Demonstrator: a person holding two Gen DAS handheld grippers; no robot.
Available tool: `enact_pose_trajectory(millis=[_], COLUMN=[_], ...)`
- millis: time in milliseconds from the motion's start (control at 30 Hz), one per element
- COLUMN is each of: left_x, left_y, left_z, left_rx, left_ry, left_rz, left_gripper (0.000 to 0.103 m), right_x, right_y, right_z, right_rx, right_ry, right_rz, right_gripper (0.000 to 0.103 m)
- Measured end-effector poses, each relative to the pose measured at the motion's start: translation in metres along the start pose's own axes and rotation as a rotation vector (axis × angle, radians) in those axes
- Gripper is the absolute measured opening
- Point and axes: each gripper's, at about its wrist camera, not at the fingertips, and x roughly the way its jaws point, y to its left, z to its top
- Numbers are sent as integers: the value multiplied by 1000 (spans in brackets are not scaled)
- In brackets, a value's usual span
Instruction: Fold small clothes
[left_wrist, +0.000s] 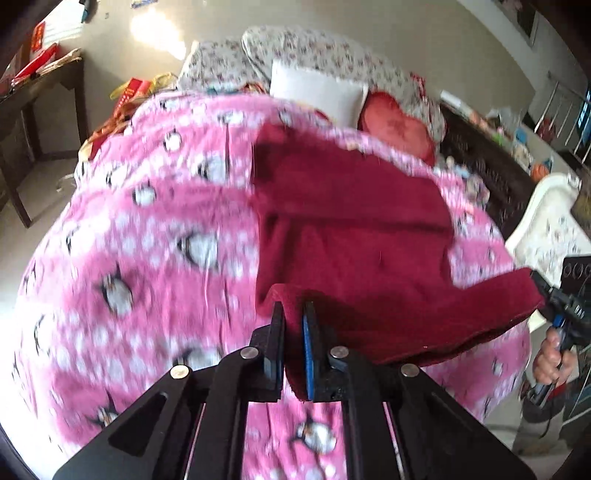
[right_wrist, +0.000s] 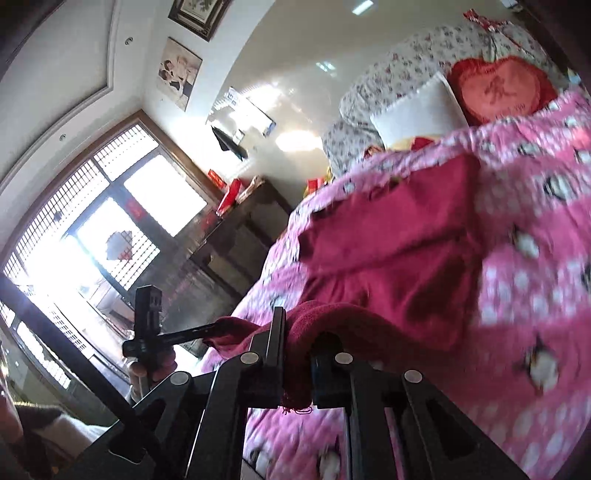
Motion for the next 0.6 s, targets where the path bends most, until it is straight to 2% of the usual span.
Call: enact_pose_trajectory(millis=[133,300,400,600], left_x=[5,23,44,104], left_y=[1,-2,-7,-9], left_z=[37,89,122,184], left_rx=[-9,-4,9,-41], left_ry=[-37,-50,-53,-16], left_rz=[-4,29,83,169], left_gripper=[8,8,8,8], right_x=[12,17,33,79], right_y=[-2,-17,-30,-76], right_z=[24,67,96,142], right_rx=[-16,-14,-3,57], right_ry=[-24,-80,-102,-94], right_rz=[-9,-24,-57,-154], right_gripper=[11,11,11,10])
